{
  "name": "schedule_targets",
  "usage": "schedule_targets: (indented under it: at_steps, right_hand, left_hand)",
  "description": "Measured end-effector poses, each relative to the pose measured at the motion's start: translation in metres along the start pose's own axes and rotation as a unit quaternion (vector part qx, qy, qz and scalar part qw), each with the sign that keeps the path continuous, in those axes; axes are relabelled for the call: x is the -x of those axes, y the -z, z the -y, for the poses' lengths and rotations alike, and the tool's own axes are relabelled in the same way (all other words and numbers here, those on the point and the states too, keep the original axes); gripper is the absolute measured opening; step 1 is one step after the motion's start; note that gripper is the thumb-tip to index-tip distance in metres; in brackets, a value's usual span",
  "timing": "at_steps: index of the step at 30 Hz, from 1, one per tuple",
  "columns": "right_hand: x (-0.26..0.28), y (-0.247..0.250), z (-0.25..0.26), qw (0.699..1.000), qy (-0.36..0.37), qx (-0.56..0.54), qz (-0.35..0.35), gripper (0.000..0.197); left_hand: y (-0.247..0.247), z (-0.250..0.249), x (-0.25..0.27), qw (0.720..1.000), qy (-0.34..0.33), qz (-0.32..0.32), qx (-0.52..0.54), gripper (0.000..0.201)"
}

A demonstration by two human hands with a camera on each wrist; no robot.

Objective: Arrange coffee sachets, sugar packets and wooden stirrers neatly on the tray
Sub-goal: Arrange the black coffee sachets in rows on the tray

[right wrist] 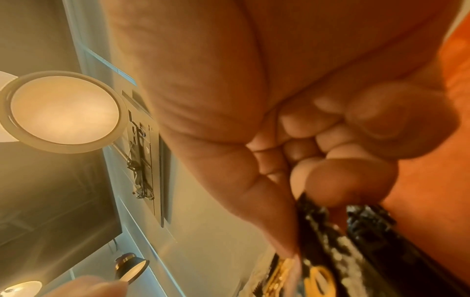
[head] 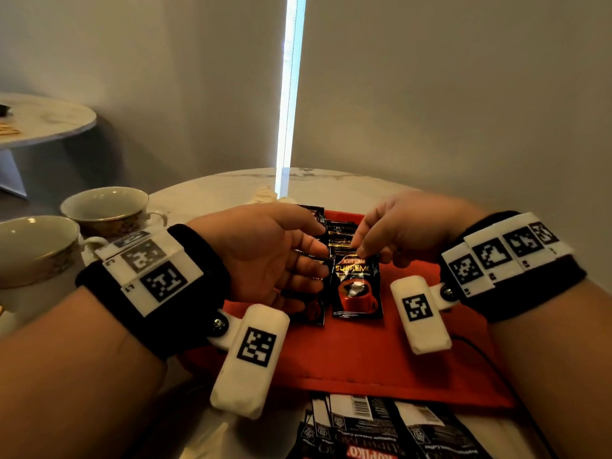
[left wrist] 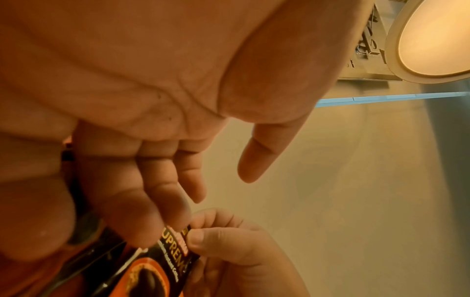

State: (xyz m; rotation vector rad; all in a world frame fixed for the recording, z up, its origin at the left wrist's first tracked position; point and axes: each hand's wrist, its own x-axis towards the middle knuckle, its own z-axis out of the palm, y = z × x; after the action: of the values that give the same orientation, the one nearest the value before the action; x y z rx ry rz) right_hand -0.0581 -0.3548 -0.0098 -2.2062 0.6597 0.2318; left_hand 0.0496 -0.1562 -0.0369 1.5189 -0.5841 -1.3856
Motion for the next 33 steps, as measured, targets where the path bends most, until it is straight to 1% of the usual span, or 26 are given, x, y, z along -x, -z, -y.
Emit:
schedule_targets:
  at_steps: [7,10,13,17,22,33]
  right_hand:
    - [-0.005,-0.003,-0.002,0.999,0.002,0.043,-0.011,0.011]
    - [-0.005,-0.004,0.0,0.997,0.002,0.067,-0.028,0.009]
    - [-0.005,-0.006,0.002,0.993,0.007,0.103,-0.049,0.007]
    - [-0.004,-0.008,0.004,0.99,0.015,0.126,-0.061,0.006]
    - [-0.004,-0.011,0.004,0.99,0.014,0.126,-0.065,0.007]
    - [-0.005,-0.013,0.003,0.992,0.01,0.107,-0.067,0.008]
  left_hand:
    - [0.0,0.001,-0.001,1.0,-0.009,0.007,0.012,0.03]
    - [0.0,0.001,-0.001,1.0,-0.012,0.009,0.009,0.035]
    - [-0.001,0.0,-0.001,1.0,-0.013,0.006,0.007,0.036]
    - [-0.001,0.0,0.0,1.0,-0.012,0.009,0.001,0.04]
    - [-0.003,0.0,0.002,1.0,-0.013,0.008,-0.012,0.041]
    - [-0.003,0.0,0.002,1.0,-0.014,0.013,-0.006,0.04]
